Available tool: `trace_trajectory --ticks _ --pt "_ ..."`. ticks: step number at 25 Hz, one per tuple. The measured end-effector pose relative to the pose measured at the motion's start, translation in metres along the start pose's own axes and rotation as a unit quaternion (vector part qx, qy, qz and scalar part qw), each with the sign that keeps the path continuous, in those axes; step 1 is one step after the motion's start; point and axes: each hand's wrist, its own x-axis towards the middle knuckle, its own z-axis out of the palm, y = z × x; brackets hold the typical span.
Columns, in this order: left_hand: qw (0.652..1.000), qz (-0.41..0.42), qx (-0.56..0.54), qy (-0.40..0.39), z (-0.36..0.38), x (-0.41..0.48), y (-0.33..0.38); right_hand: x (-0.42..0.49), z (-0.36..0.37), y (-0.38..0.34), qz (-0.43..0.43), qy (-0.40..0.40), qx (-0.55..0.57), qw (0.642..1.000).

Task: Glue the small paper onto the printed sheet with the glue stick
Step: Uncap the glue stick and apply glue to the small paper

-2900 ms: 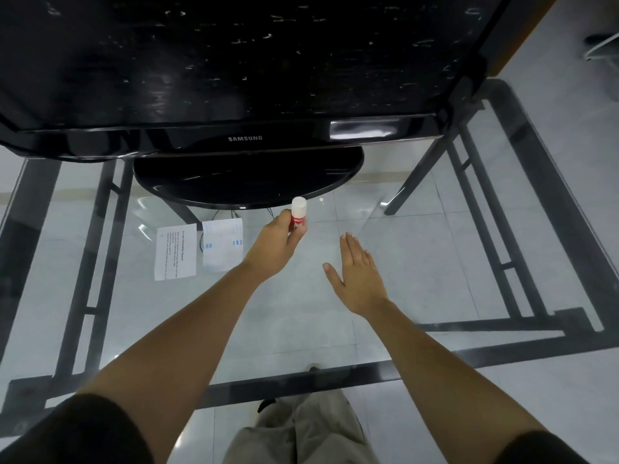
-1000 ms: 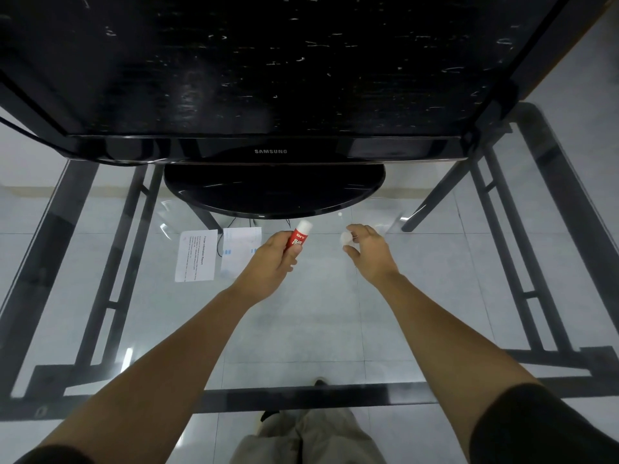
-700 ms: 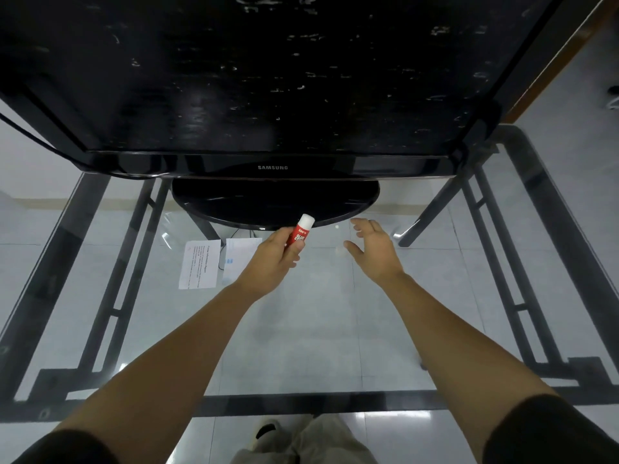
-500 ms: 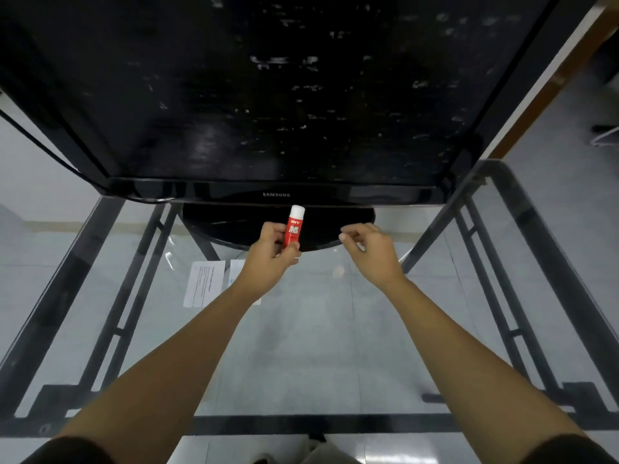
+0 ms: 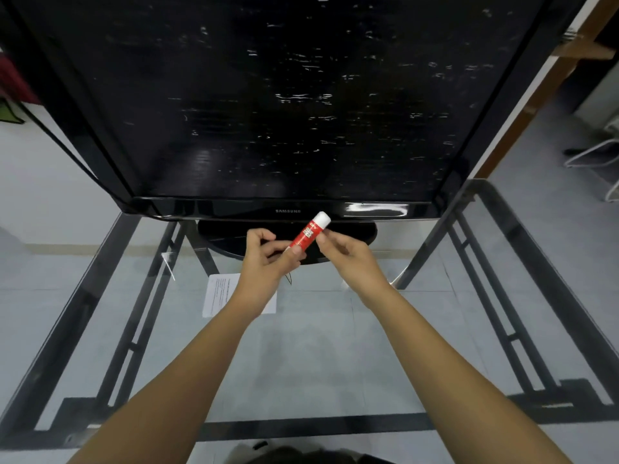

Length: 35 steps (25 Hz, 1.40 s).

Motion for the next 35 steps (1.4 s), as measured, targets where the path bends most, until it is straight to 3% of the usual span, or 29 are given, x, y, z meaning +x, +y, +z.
trace_trajectory --ticks 7,9,11,13,19,24,30,35 --pt "0.996 -0.002 0.090 -0.016 -0.018 -0.008 0.003 0.000 0.039 -0.006 0.013 0.061 0.118 0.991" --pt "0.992 -0.116 0.046 -0.002 -0.021 -0.007 0.005 -0.001 0.042 -0.006 0.003 0.053 0.131 0.990" --pt "0.967 -0.242 -0.079 -0.015 -0.026 -0.008 0.010 -0.002 0.045 -0.006 -0.009 0.051 0.139 0.989" --pt "0.951 -0.279 -0.125 -0.052 -0.032 -0.008 0.010 -0.003 0.046 -0.006 -0.018 0.051 0.148 0.988" --pt "0.959 -0.214 -0.170 -0.078 -0.033 -0.006 0.013 -0.002 0.045 -0.006 -0.027 0.083 0.132 0.987" --pt "0.983 -0.123 -0.121 -0.061 -0.029 -0.011 0.005 -0.002 0.047 -0.003 -0.021 0.069 0.146 0.987" --pt "0.957 -0.241 -0.149 -0.054 -0.027 -0.010 0.008 -0.002 0.044 -0.003 -0.018 0.055 0.139 0.989" --pt "0.977 -0.120 -0.175 -0.034 -0.023 -0.011 0.005 0.000 0.041 -0.007 -0.020 0.051 0.138 0.989"
